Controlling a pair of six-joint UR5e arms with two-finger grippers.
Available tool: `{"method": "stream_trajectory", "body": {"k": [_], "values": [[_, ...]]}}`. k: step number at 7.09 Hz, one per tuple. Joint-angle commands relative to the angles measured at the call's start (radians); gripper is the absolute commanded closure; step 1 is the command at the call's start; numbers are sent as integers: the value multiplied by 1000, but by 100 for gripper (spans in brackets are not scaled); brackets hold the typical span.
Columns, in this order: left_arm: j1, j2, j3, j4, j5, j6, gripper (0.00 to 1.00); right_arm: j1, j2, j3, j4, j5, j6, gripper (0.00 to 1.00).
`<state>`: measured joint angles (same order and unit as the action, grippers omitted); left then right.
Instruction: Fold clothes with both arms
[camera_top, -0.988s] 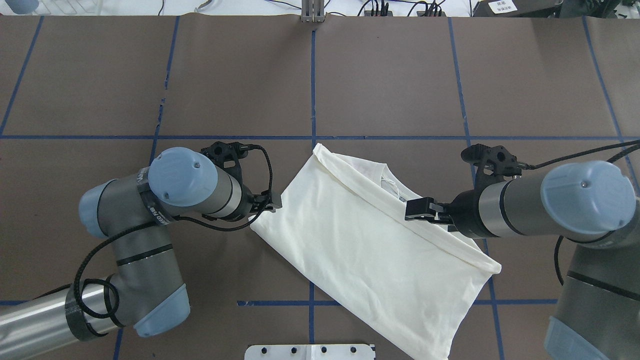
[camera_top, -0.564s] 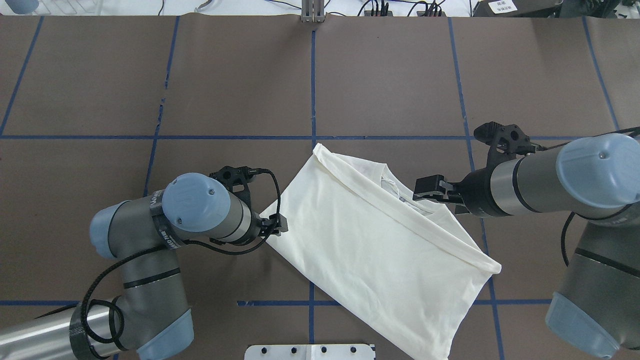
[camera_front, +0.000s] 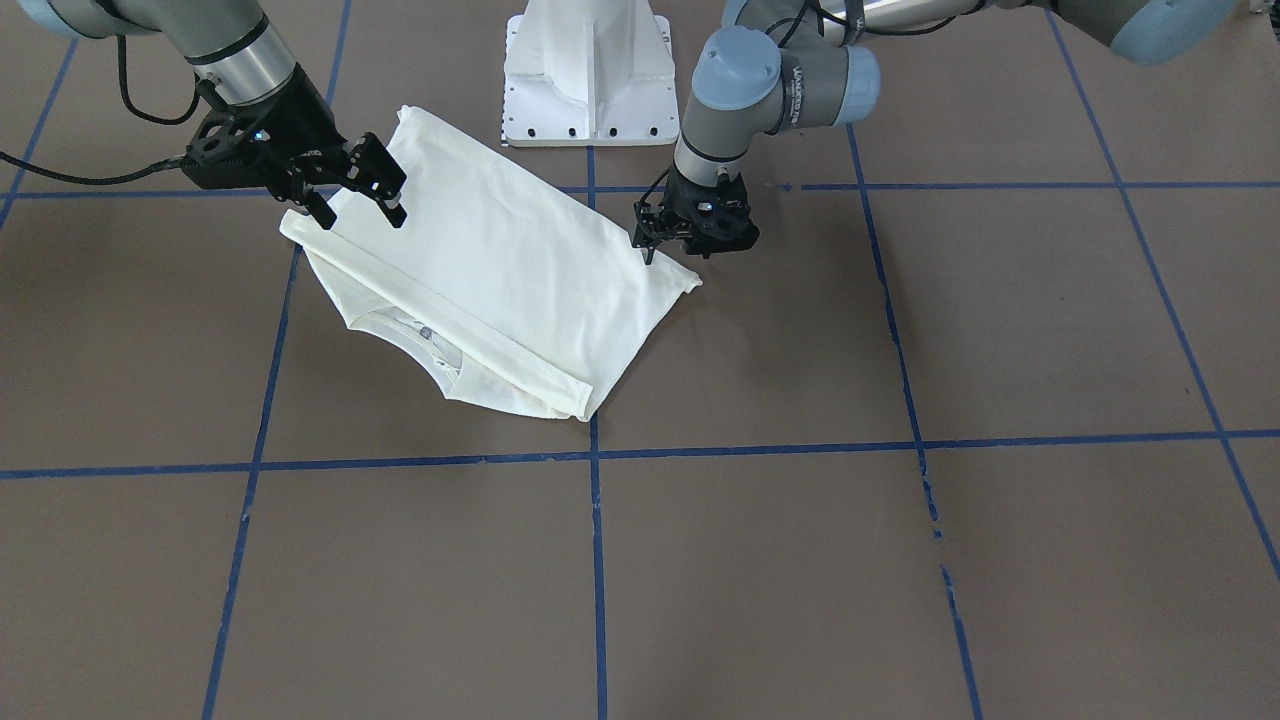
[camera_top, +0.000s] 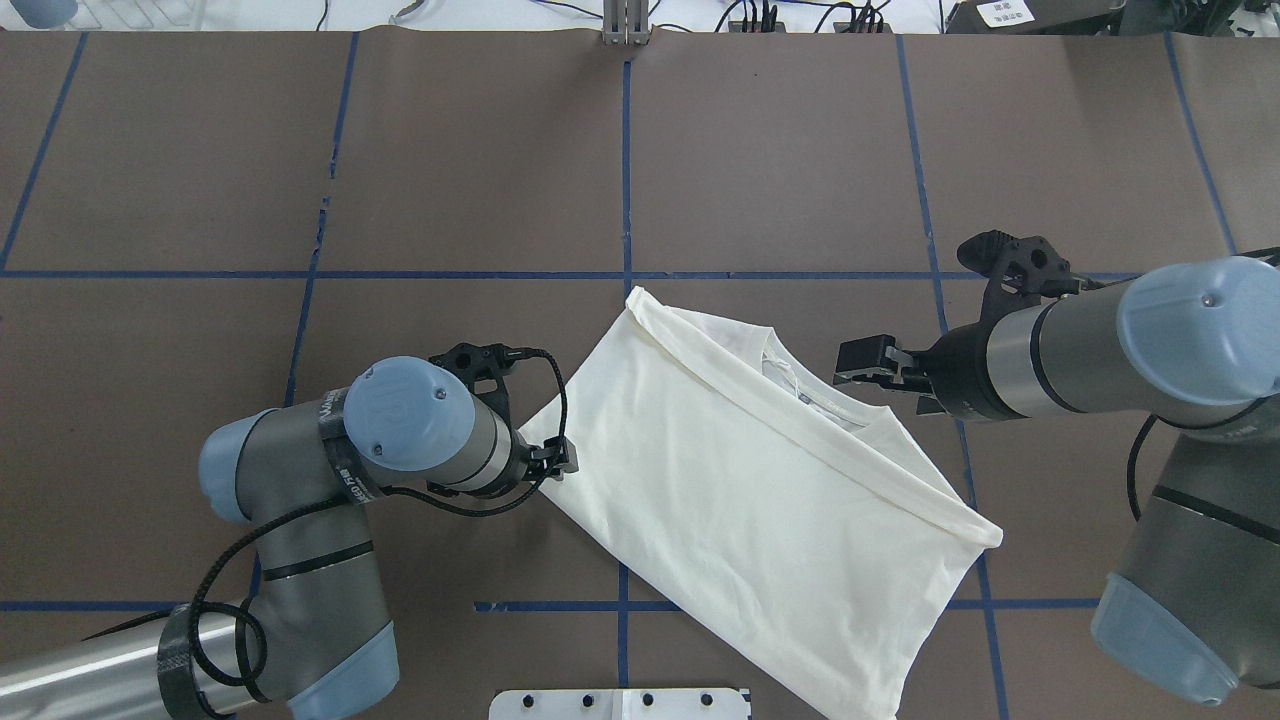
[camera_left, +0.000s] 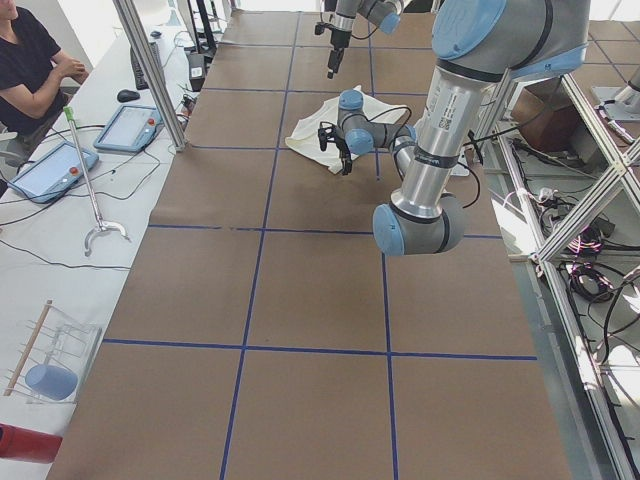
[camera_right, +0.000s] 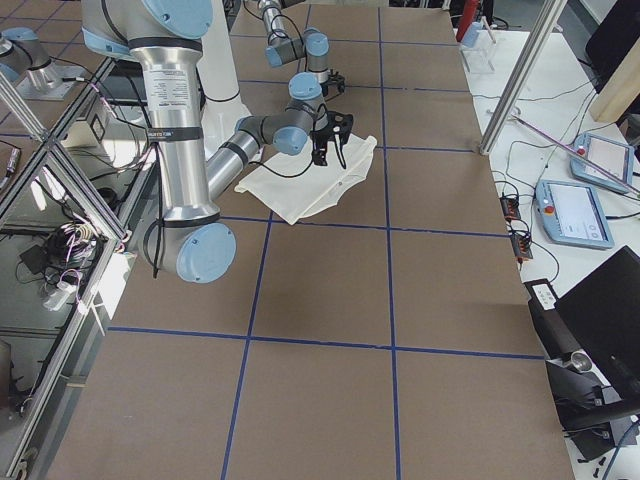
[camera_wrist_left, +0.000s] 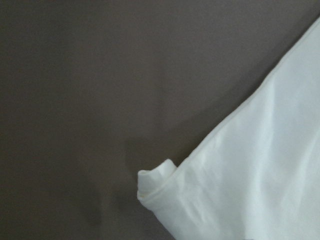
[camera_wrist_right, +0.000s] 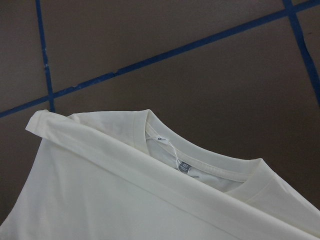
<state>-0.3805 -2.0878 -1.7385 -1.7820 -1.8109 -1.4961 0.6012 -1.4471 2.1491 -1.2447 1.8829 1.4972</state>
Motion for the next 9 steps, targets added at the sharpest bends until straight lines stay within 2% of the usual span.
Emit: {"method": "stream_trajectory", "body": {"k": [1, 2, 3, 7, 8, 9], "values": [[0, -5, 5, -2, 11, 0, 61, 2, -1, 0, 7, 4, 0, 0], [-3, -15, 5, -4, 11, 2, 88, 3, -1, 0, 8, 1, 0, 0], [-6, -18, 5, -10, 13, 5, 100, 5, -4, 0, 8, 1, 0, 0], [-88, -20, 37, -79, 11, 11, 100, 14, -3, -2, 10, -7, 0, 0], [-134, -32, 74, -82, 11, 29, 100, 14, -3, -3, 2, -4, 1, 0], [-185, -105, 205, -103, 11, 72, 100, 14, -6, -3, -1, -1, 1, 0]]}}
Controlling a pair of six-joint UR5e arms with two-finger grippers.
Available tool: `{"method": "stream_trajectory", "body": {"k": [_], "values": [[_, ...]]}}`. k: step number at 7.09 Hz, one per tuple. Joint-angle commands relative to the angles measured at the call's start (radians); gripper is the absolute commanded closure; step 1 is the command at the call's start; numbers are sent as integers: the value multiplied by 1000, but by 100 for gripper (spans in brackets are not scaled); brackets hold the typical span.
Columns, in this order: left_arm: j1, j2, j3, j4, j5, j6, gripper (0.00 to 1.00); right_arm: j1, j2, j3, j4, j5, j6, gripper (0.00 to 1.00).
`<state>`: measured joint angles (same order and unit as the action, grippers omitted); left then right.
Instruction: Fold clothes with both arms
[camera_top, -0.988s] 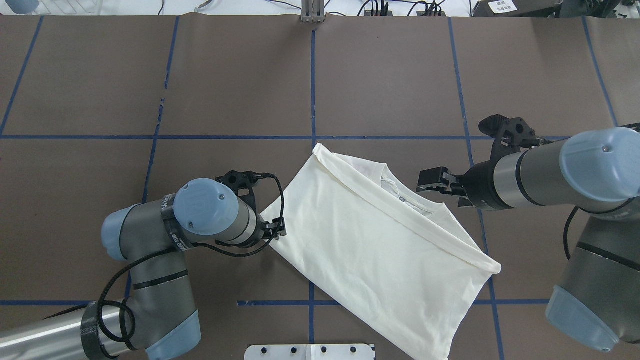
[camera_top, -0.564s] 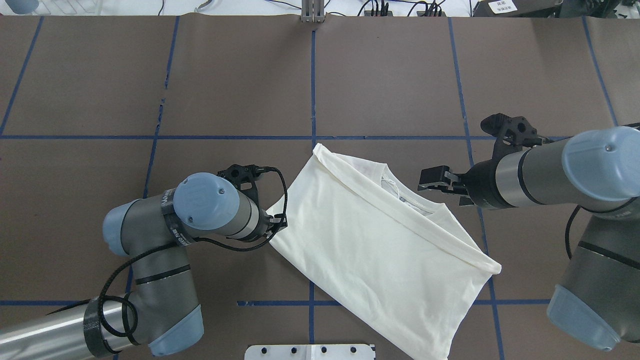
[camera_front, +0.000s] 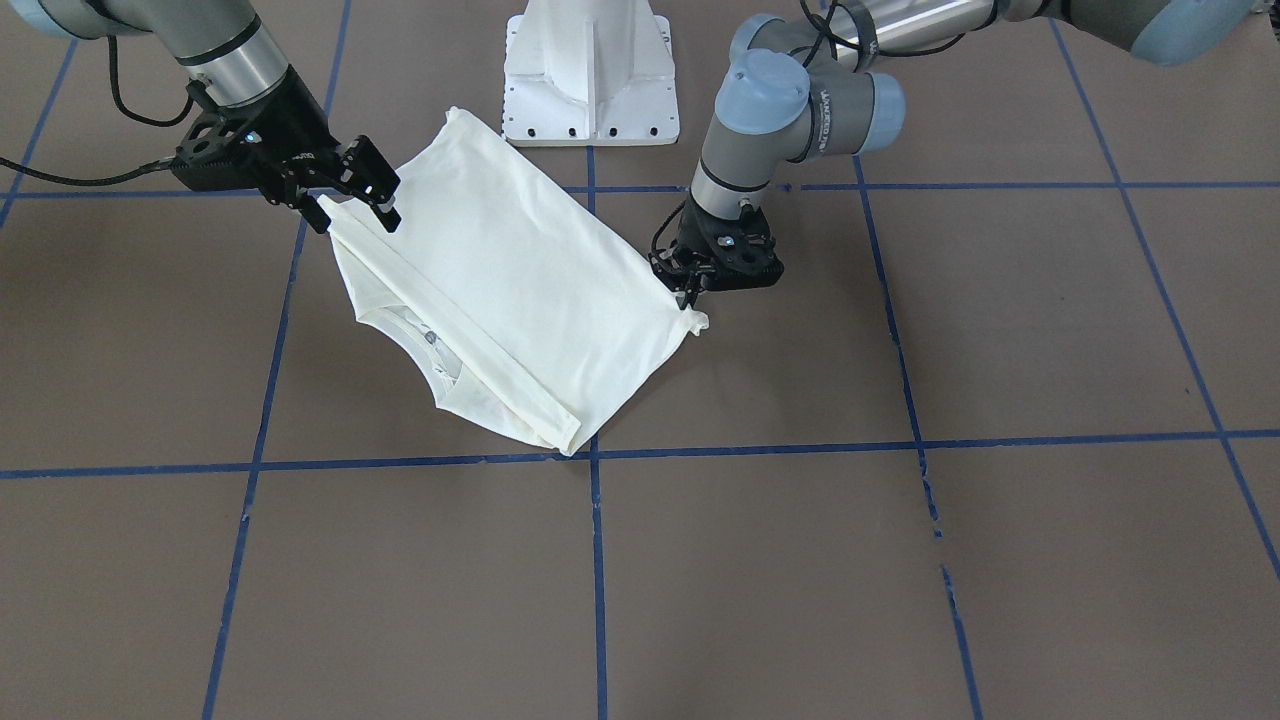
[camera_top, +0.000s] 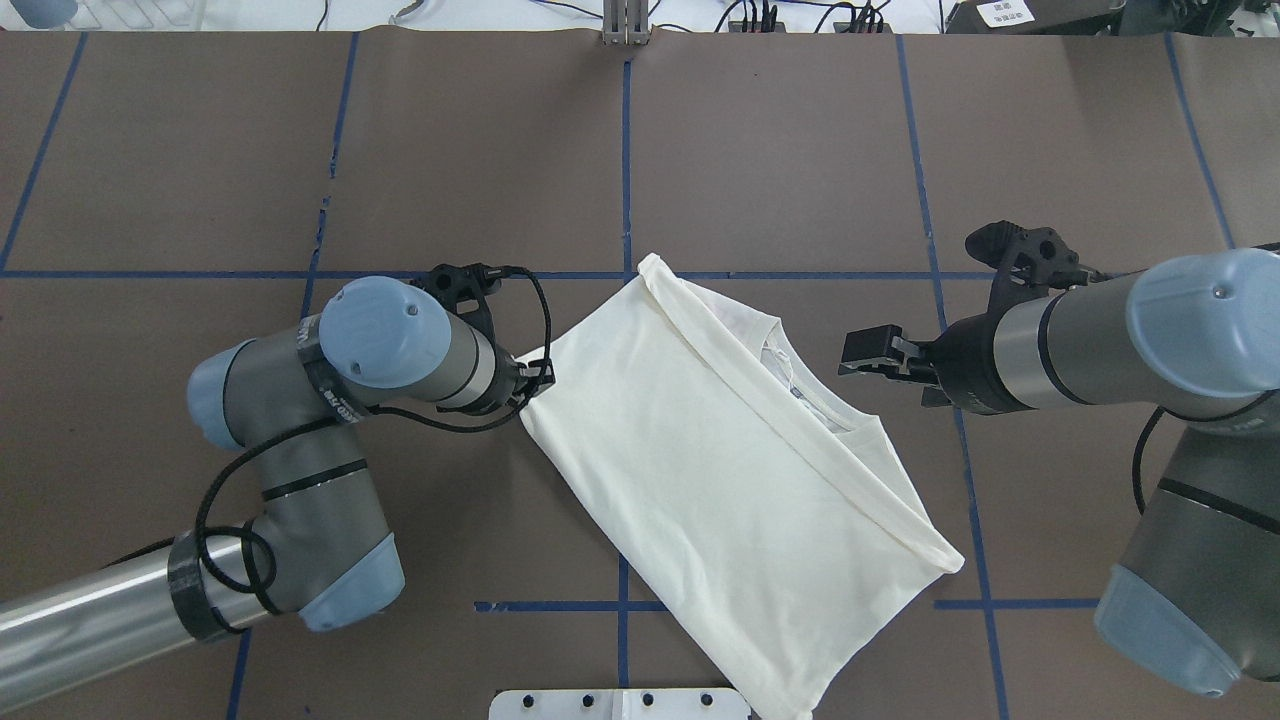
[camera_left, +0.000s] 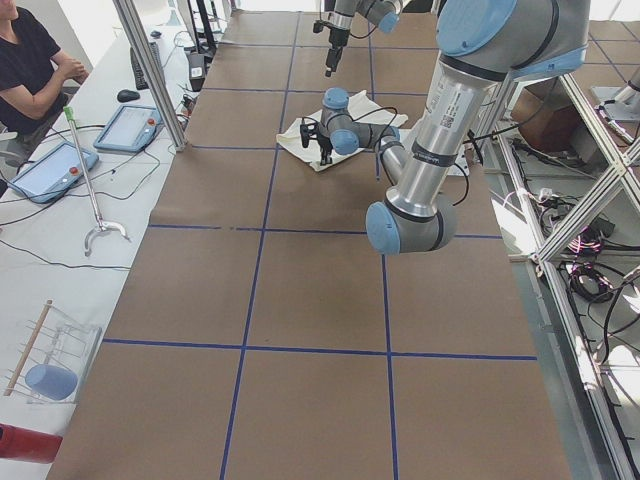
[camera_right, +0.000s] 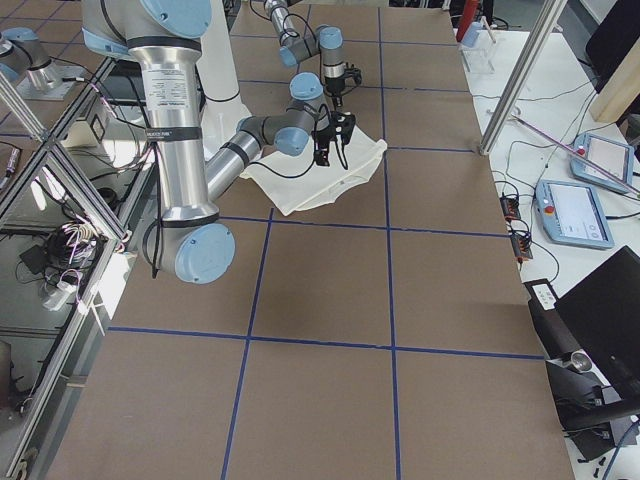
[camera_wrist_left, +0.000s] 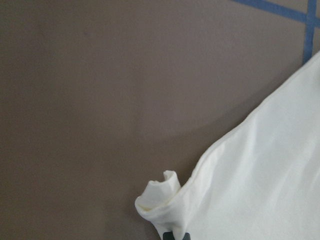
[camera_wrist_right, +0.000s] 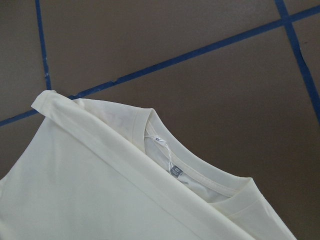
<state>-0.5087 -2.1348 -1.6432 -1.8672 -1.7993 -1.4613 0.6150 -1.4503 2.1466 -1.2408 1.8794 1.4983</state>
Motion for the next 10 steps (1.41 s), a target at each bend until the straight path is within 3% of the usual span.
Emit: {"method": "stream_trajectory", "body": {"k": [1, 3, 5, 6, 7, 9, 10], "values": [[-117, -139, 267, -127, 0, 58, 100, 0, -1, -4, -5, 1, 0, 0], [-223, -299, 519, -207, 0, 225, 100, 0, 4, -33, -6, -3, 14, 0], [-235, -399, 722, -416, 30, 243, 100, 2, 5, -74, 6, -5, 0, 0], [-232, -405, 764, -485, 40, 243, 85, 3, 43, -91, 3, 0, 0, 0], [-232, -398, 776, -490, 44, 246, 1, 2, 70, -100, -8, 1, 0, 0], [-264, -399, 769, -483, 49, 389, 0, -3, 106, -129, -61, 3, -28, 0], [-269, -392, 731, -449, 40, 391, 0, -4, 169, -134, -181, 4, -109, 0]]}}
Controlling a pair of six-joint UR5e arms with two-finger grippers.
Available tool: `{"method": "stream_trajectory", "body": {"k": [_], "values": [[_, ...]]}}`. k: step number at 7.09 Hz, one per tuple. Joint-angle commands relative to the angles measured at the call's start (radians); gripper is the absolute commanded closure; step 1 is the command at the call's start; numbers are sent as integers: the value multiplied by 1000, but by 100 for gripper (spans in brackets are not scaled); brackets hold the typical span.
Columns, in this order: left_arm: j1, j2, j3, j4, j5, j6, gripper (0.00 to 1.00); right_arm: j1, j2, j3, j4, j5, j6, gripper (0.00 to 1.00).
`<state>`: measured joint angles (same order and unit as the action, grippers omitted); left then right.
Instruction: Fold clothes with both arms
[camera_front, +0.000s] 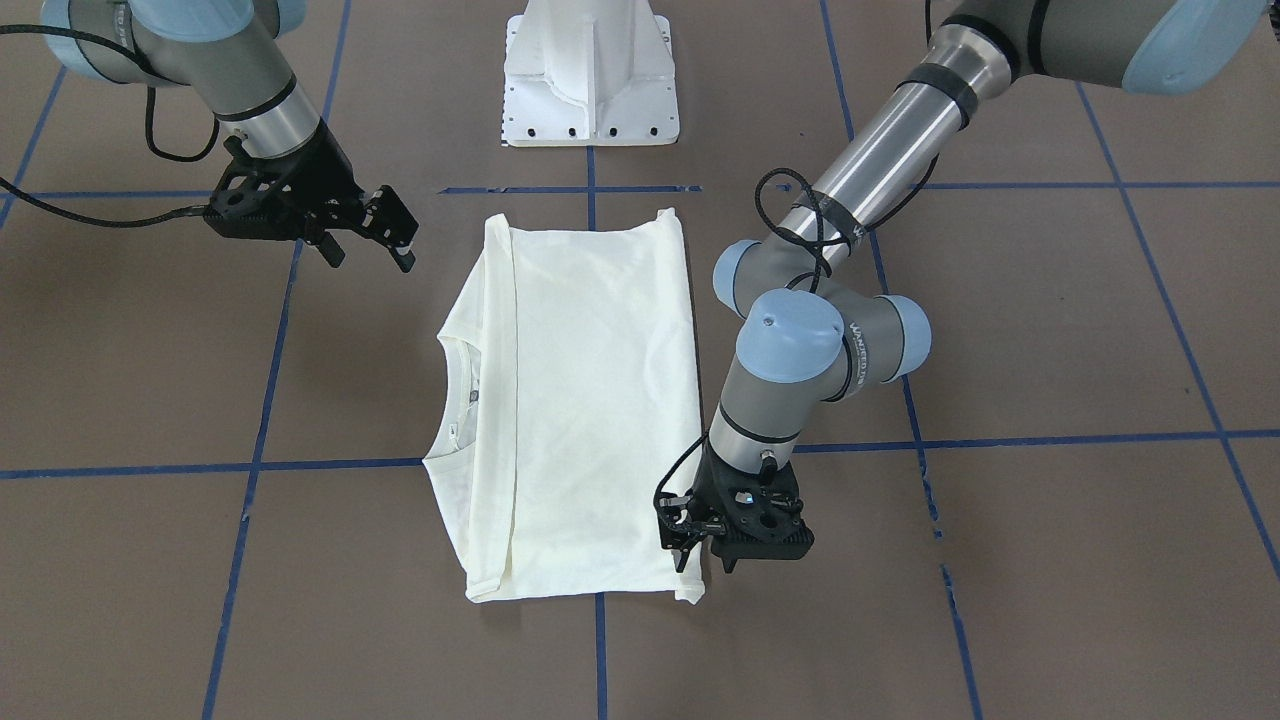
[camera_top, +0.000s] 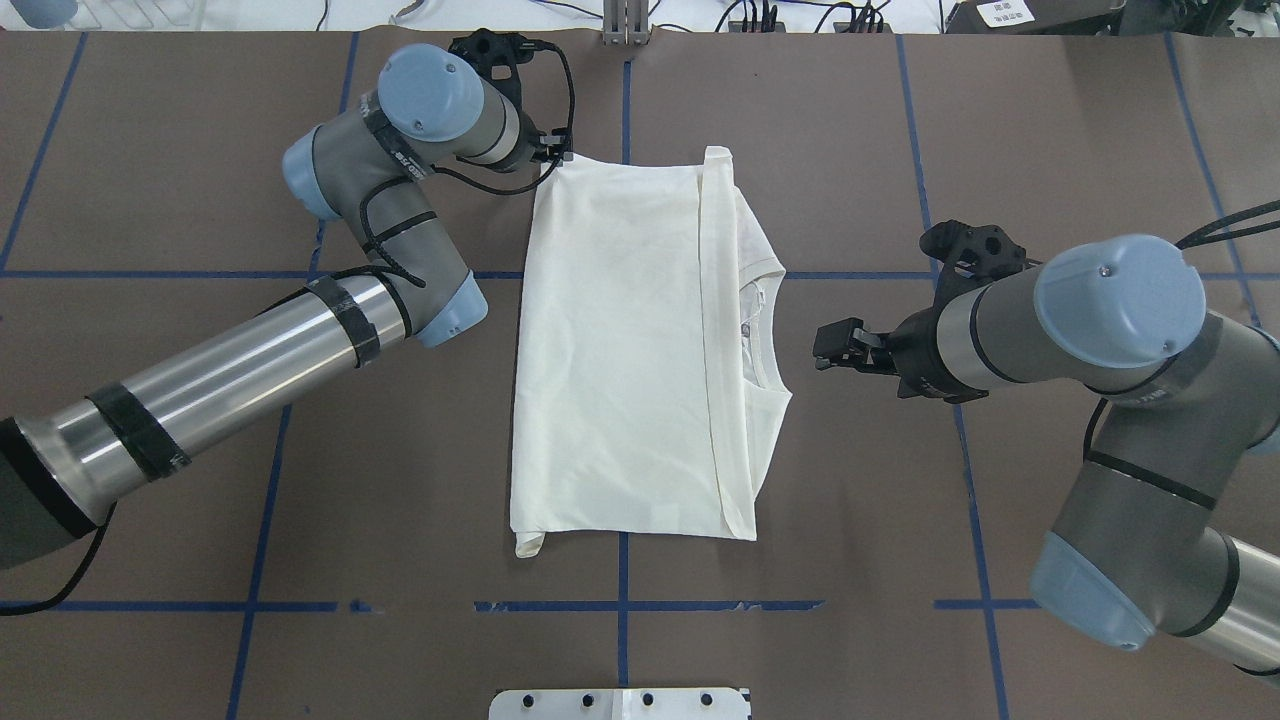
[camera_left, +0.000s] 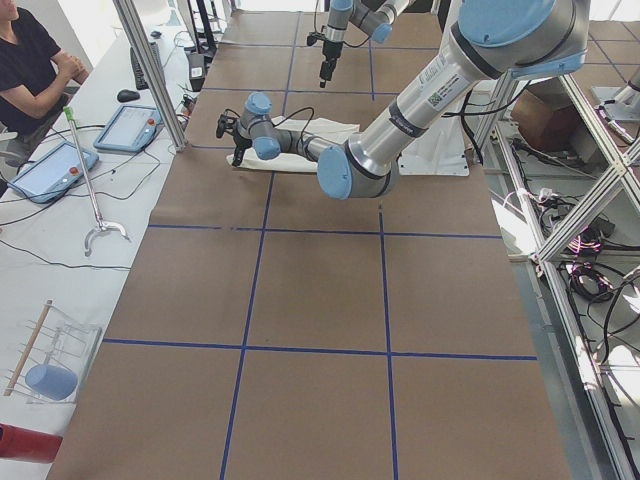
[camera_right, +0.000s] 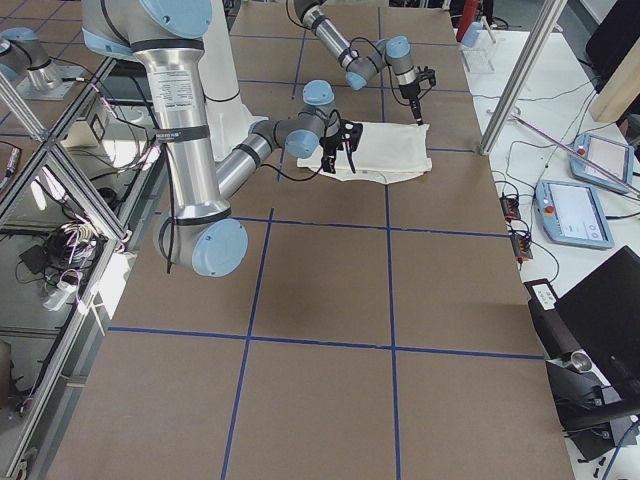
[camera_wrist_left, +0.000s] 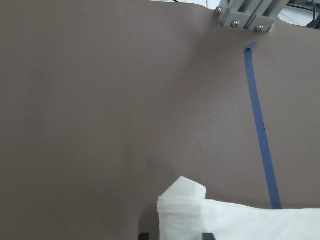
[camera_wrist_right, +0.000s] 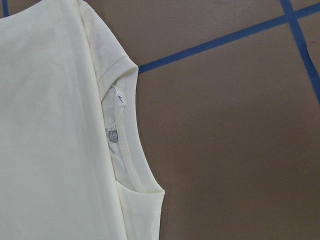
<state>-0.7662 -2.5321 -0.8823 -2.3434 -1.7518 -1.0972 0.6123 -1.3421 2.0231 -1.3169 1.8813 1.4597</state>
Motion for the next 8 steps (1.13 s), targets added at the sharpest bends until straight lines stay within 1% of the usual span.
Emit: {"method": "stream_trajectory", "body": {"k": [1, 2, 3, 4, 5, 6, 8], "values": [[-10, 44, -112, 120, -55, 39, 0, -25, 134, -20, -248, -10, -149, 0], [-10, 129, -271, 215, -72, 69, 0, -45, 193, -55, -310, -13, -175, 0], [-11, 218, -438, 290, -77, 75, 0, -72, 246, -119, -312, -13, -176, 0], [-12, 274, -563, 373, -113, 76, 0, -95, 300, -182, -317, -11, -177, 0], [-10, 326, -661, 403, -127, 76, 0, -127, 314, -225, -323, -13, -177, 0], [-8, 367, -716, 409, -139, 76, 0, -147, 328, -254, -338, -18, -177, 0], [-2, 371, -709, 400, -144, 74, 0, -198, 379, -279, -441, -18, -183, 0]]}}
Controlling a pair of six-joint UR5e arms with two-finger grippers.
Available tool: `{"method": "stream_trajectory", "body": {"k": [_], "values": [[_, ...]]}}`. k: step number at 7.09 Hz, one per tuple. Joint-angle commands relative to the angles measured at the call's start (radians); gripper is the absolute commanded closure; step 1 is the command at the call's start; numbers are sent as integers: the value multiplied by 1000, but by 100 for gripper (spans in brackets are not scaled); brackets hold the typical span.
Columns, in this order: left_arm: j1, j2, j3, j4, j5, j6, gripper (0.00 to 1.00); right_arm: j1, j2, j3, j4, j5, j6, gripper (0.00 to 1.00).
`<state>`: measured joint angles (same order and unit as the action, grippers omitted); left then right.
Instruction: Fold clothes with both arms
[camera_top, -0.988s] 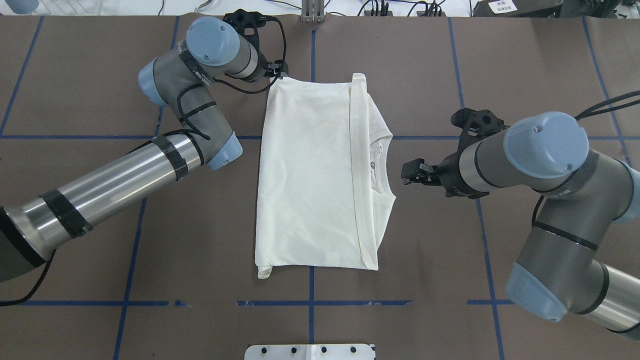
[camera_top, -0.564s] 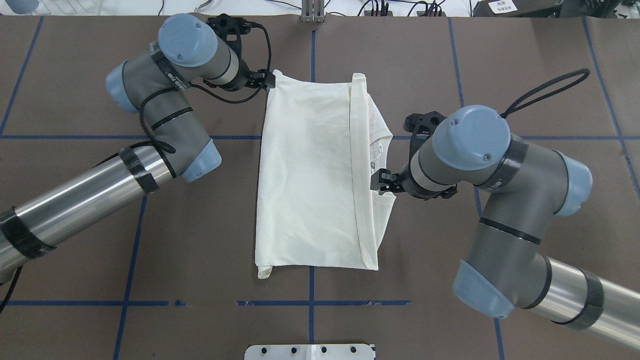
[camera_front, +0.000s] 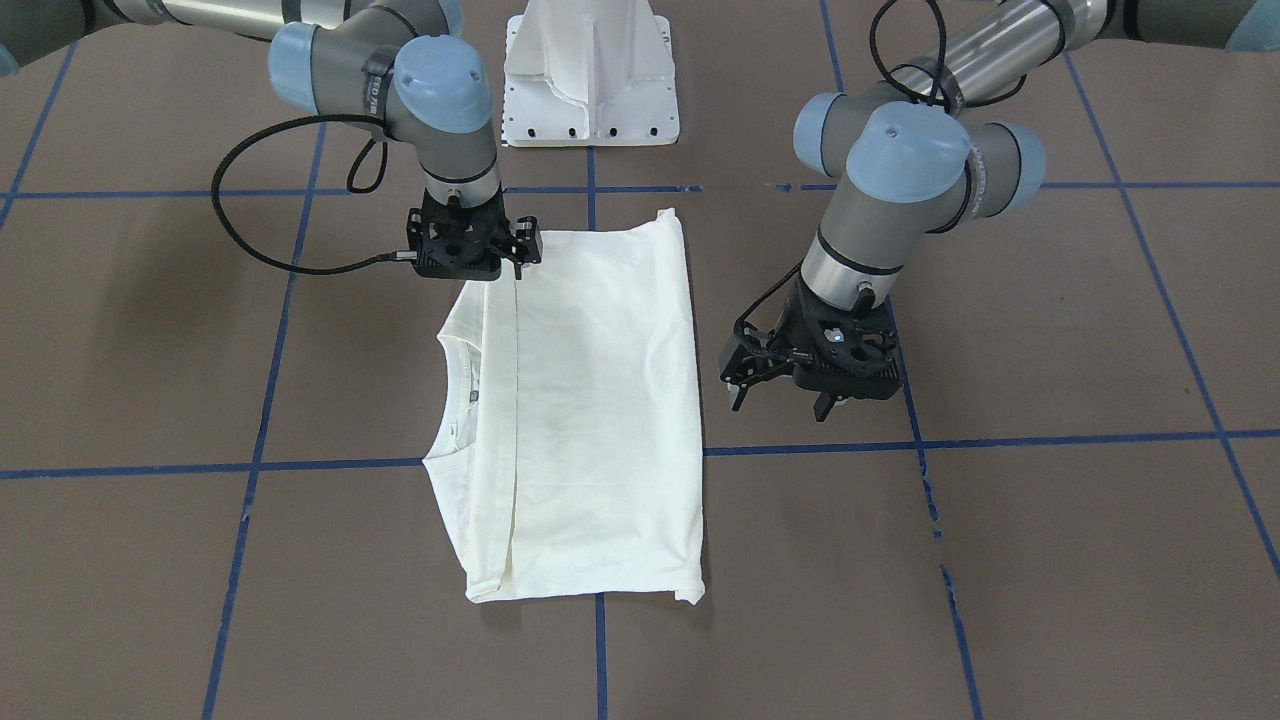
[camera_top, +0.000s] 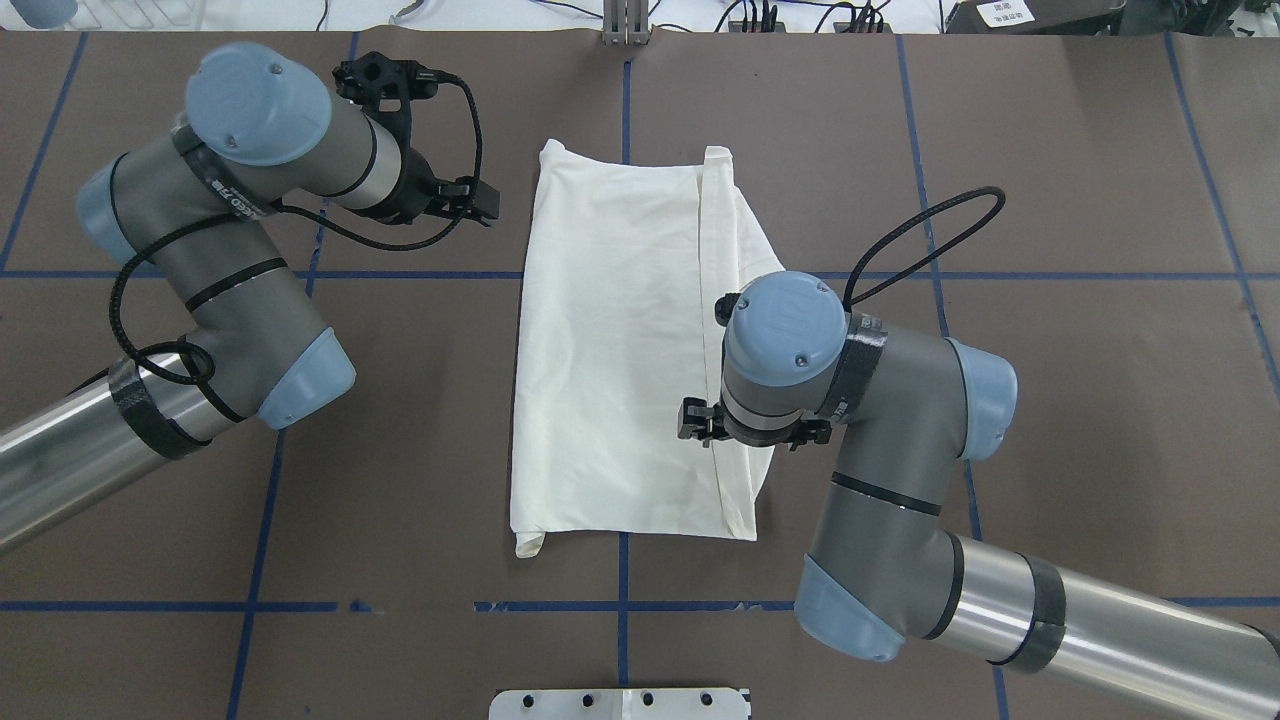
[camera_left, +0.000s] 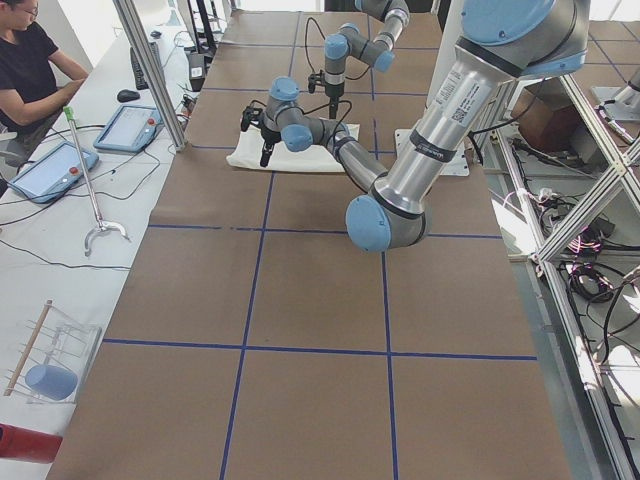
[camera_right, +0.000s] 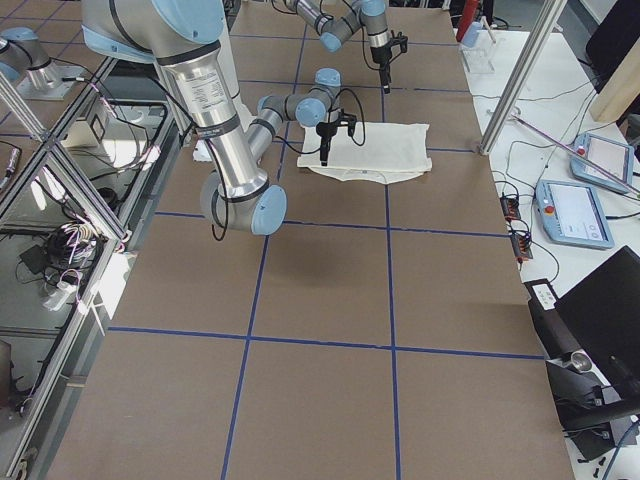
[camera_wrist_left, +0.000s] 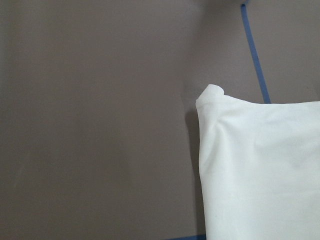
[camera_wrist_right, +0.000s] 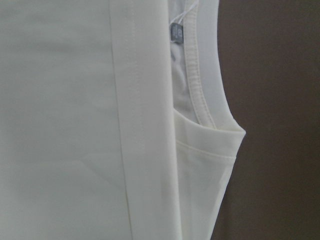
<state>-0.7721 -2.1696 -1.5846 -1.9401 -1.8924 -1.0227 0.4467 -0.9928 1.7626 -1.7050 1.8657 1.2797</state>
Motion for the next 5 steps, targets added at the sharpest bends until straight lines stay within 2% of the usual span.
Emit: {"method": "stream_trajectory", "body": {"k": [1, 5], "values": [[4, 13, -6, -5, -2, 0, 0, -51, 37, -55, -53, -5, -3, 0], [14, 8, 6, -14, -1, -14, 0, -54, 39, -75, -80, 10, -3, 0]]}}
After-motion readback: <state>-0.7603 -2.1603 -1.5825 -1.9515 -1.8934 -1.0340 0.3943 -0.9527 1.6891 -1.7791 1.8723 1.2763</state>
